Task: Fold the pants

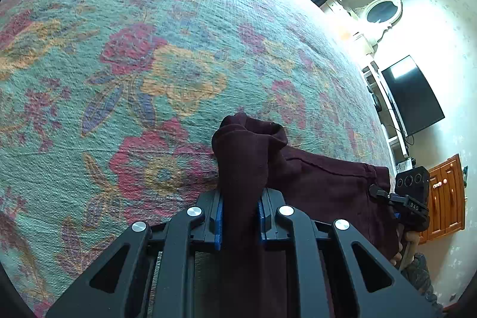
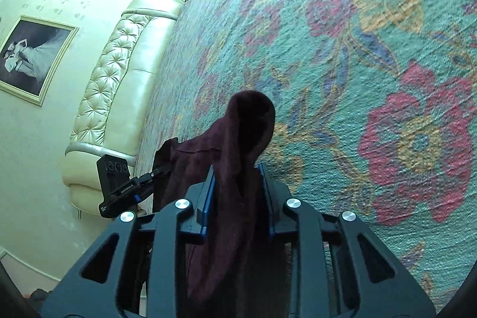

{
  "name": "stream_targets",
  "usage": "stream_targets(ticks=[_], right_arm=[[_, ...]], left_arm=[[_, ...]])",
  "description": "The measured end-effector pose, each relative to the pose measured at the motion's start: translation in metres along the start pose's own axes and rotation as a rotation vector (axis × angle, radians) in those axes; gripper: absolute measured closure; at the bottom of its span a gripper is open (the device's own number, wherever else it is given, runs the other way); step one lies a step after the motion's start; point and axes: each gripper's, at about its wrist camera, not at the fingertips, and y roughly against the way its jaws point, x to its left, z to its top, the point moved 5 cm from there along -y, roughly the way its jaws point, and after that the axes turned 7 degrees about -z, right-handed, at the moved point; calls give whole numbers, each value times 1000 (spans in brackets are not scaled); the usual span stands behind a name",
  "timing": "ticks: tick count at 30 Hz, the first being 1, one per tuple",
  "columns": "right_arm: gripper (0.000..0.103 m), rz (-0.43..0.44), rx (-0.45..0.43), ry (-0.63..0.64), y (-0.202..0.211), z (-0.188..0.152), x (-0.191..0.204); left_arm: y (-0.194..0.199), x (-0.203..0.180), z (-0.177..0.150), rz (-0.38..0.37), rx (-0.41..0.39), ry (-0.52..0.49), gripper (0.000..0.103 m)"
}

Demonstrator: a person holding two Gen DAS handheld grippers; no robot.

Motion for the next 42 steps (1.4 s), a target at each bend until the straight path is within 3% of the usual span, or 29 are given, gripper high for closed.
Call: stream_targets(ticks=[5, 8, 13, 18, 21, 28, 42], right_arm=[[82, 25, -49, 29, 2, 22, 20], [82, 21, -62, 37, -8, 46, 27], [83, 21, -91, 45, -35, 96, 42], [83, 3, -80, 1, -71, 132, 33], [83, -19, -47, -57, -89, 140, 10], [83, 60, -36, -180, -101, 137, -18], [84, 80, -27, -196, -92, 134, -33]], left_arm=[[9, -13, 22, 43, -55, -56, 87], [8, -11, 50, 48, -68, -35, 87], [-4, -11, 105, 129, -83, -76, 87], [-28, 10, 139, 189, -57, -42, 87], [-46, 29, 140, 201, -9, 16, 86], [-46, 44, 134, 128, -34, 40, 84], [-43, 44, 130, 123, -52, 36, 83]])
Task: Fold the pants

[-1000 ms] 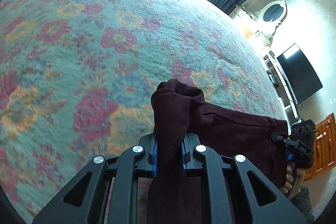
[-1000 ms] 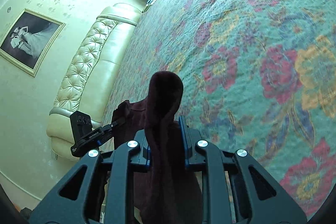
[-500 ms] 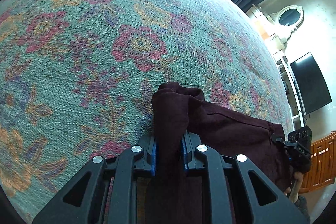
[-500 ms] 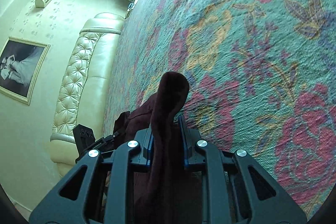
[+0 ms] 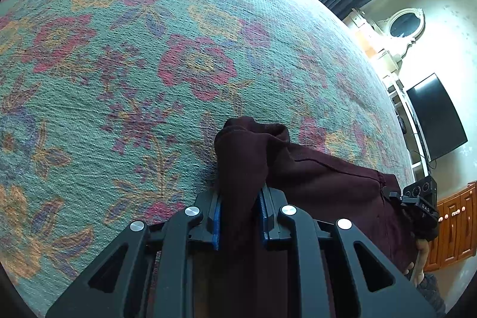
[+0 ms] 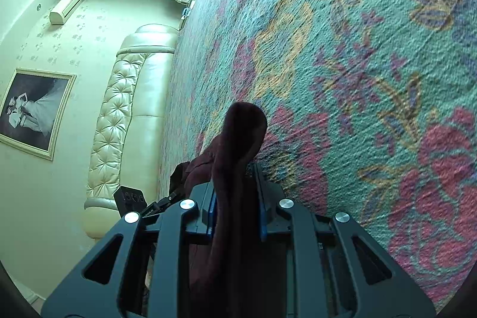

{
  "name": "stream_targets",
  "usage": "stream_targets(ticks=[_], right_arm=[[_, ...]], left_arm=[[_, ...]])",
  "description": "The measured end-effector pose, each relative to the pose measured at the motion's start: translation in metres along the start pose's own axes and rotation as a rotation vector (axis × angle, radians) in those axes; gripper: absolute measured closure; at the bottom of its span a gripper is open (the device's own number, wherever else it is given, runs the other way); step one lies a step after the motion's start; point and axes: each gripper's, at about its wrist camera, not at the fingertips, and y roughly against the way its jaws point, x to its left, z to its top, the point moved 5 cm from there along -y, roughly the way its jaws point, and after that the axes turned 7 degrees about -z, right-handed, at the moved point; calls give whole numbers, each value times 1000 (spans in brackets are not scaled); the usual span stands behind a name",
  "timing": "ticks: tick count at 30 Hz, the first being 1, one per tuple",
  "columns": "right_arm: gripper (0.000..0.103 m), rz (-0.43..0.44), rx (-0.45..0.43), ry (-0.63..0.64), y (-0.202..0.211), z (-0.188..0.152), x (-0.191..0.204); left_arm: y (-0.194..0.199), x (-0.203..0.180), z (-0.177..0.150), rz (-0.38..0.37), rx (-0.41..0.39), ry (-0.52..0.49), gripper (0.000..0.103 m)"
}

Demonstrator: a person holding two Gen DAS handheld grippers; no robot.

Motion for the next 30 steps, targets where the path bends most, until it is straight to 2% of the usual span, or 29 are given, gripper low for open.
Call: stream_targets(ticks=[6, 9, 15, 16, 20, 25, 28, 30], right_arm=[[80, 10, 7, -21, 4, 1, 0], [73, 20, -4, -34, 11, 0, -2], [58, 24, -33, -71, 40, -14, -9], [54, 22, -35, -68, 46, -20, -10], [46, 32, -36, -69, 73, -49, -15], [42, 47, -45, -95, 97, -93, -22], [39, 63, -43, -103, 98, -114, -20], [36, 37, -70, -85, 97, -123, -15]], left_arm=[[0, -2, 0, 14, 3, -7, 83], [0, -4, 0, 19, 5, -14, 80], [20, -2, -8, -7, -19, -22, 56], [25, -1, -13, -11, -22, -26, 52], [49, 3, -44, -57, -18, -11, 45], [71, -5, -88, -126, -2, 24, 32], [73, -13, -108, -183, 9, 63, 31], [71, -16, -114, -207, 11, 85, 31]])
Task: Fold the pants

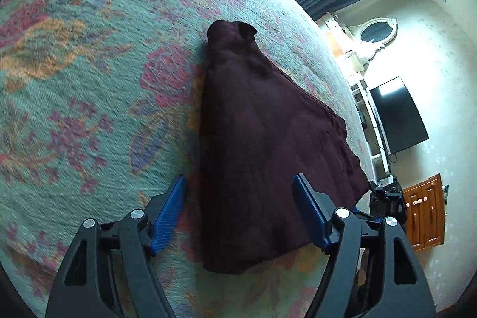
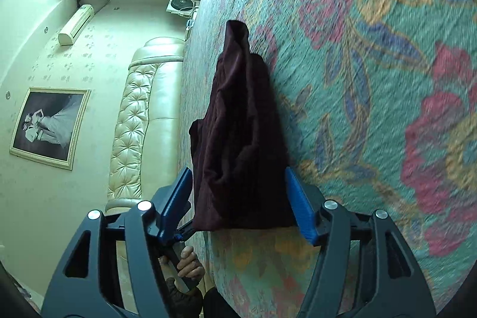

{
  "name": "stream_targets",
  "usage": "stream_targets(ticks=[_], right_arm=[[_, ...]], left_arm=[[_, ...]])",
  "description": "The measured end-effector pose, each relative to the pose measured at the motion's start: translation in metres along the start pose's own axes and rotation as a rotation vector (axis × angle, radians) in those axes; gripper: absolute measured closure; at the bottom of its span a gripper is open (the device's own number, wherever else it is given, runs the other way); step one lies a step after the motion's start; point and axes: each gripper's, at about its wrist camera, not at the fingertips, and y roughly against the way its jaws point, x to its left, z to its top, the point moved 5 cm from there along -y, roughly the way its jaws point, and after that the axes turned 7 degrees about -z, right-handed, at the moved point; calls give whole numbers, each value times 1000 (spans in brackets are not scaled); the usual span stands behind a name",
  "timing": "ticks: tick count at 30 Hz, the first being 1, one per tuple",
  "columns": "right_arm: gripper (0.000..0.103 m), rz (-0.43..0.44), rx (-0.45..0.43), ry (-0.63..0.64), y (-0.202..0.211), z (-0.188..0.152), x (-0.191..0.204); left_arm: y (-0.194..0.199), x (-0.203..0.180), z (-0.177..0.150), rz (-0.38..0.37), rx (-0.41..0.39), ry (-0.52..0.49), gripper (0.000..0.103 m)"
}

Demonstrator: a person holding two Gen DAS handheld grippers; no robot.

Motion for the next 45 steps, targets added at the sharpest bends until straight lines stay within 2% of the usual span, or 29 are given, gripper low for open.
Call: stream_targets(ticks=[3, 7, 8, 13, 15, 16, 17, 18, 19, 20, 23, 28, 36, 45], right_arm=[[32, -50, -17, 27, -4, -3, 7], [33, -241, -89, 145, 6, -1, 13], [32, -247, -74, 145, 4, -2, 12], [32, -106, 45, 57, -12, -7, 6], [32, -126, 44, 63, -21, -8, 11], [33, -132, 42, 69, -23, -8, 13], [39, -146, 38, 73, -27, -9, 17], [47, -169, 40, 75, -30, -11, 17], [58, -172, 47, 72, -30, -11, 13], [63, -162, 47, 65, -31, -12, 12], [68, -120, 61, 31, -28, -12, 10], [71, -101, 65, 29, -17, -11, 18], [73, -109, 89, 40, 2, -29, 18], [73, -106, 104, 28, 27, -70, 6]], left_arm=[[-4, -2, 0, -30, -4, 29, 31], [-7, -1, 1, -48, 3, 50, 31], [-7, -1, 0, -51, 9, 43, 31], [-15, -6, 0, -27, 26, 4, 32], [-19, -9, 0, -25, 24, 16, 32], [-20, -8, 0, -25, 24, 23, 38], [-21, -6, 0, -10, 25, 29, 48], [-20, -2, -3, 5, 24, 36, 52], [-20, 1, -4, 3, 22, 49, 60], [-19, 4, -3, -9, 24, 65, 65], [-13, 5, -2, -2, 19, 71, 76], [-4, -7, -3, 38, -2, 65, 84], [12, -8, -26, 35, 7, 105, 85], [32, -7, -67, 31, 36, 122, 85]])
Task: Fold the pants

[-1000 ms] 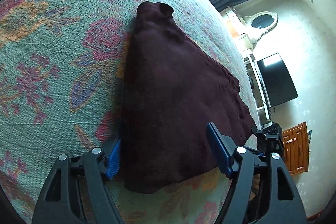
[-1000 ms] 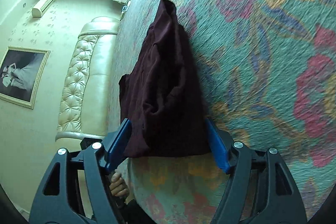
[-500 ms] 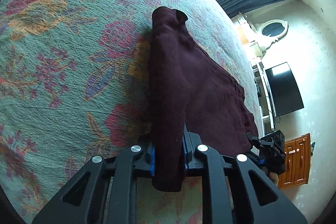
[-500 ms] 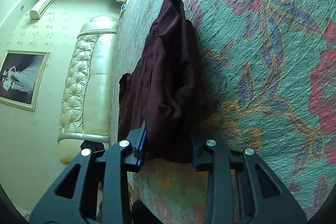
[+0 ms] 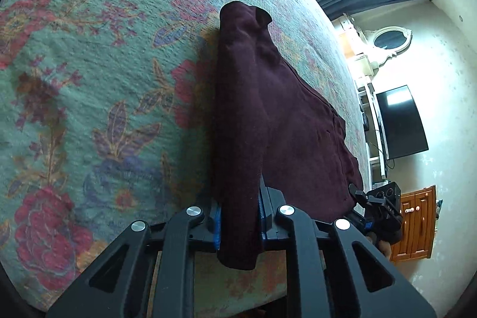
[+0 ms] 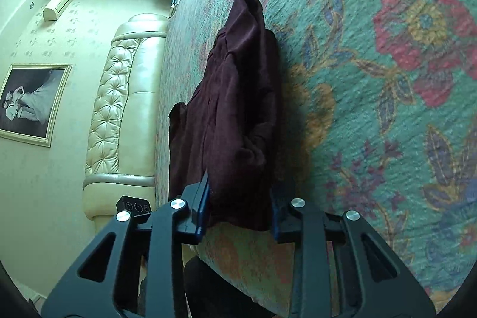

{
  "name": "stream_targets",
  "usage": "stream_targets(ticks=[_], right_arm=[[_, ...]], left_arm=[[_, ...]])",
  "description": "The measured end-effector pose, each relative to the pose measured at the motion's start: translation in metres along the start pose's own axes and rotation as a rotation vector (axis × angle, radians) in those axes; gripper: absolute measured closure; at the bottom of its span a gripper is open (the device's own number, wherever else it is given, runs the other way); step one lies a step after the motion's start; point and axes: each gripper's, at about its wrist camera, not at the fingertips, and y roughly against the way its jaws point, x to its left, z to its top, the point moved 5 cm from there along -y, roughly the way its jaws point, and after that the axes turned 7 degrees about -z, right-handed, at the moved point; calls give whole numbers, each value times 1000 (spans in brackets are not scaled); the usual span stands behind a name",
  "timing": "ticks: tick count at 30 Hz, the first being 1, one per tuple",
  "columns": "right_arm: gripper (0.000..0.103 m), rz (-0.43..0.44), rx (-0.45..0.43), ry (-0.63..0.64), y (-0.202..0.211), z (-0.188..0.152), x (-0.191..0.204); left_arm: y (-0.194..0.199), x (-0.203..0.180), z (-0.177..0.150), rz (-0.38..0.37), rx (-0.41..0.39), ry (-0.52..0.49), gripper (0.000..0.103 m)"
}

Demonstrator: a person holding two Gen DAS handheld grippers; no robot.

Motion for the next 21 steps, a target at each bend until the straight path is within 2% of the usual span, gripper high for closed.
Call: stream_targets(ticks=[5, 21], right_arm=[[73, 6, 0, -9, 5, -18, -8], [72, 28, 0, -16, 4, -17, -28]], left_arm=[[3, 2, -9, 8, 2, -24, 85], [6, 9, -20, -12, -19, -23, 84]])
